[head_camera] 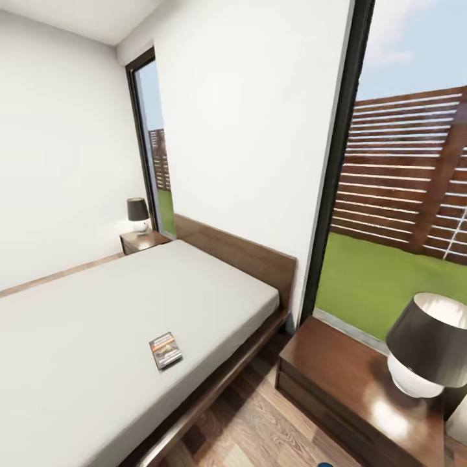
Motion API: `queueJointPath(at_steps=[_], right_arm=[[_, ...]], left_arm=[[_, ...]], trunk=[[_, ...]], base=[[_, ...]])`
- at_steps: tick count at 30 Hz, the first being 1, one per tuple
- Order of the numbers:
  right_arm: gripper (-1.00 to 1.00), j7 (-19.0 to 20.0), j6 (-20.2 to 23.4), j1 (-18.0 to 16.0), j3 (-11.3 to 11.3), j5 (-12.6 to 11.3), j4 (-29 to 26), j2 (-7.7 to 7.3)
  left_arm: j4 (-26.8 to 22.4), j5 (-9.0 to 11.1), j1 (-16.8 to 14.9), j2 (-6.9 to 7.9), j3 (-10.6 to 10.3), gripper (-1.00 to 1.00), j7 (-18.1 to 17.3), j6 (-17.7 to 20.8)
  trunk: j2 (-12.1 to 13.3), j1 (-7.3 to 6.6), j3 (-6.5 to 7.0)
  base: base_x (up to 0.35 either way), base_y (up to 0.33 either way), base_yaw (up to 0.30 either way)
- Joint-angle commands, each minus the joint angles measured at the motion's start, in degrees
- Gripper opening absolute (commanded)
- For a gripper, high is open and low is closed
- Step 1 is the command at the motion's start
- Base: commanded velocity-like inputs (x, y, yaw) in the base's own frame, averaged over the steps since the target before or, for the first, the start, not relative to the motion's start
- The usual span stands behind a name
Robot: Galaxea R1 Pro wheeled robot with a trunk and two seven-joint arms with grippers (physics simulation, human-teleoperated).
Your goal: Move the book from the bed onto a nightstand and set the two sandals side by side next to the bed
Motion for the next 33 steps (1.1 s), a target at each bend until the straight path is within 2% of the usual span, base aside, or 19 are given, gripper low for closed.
queueJointPath(at_steps=[1,33], right_arm=[[-1.0,0.4,0.3,0.0,-0.4,0.2,-0.1,0.03],[-1.0,0.3,0.3,0.0,-0.4,0.2,-0.1,0.03]], left_arm=[[0.1,0.5,0.0,0.0,-0.5,-1.0,0.0,-0.2],[0.1,0.5,0.0,0.0,-0.5,-1.0,0.0,-0.4]], trunk=[[0.0,0.03,-0.02],[0.0,0.03,-0.02]], base=[[0.089,-0.14,0.278],[0.008,-0.019,0.278]])
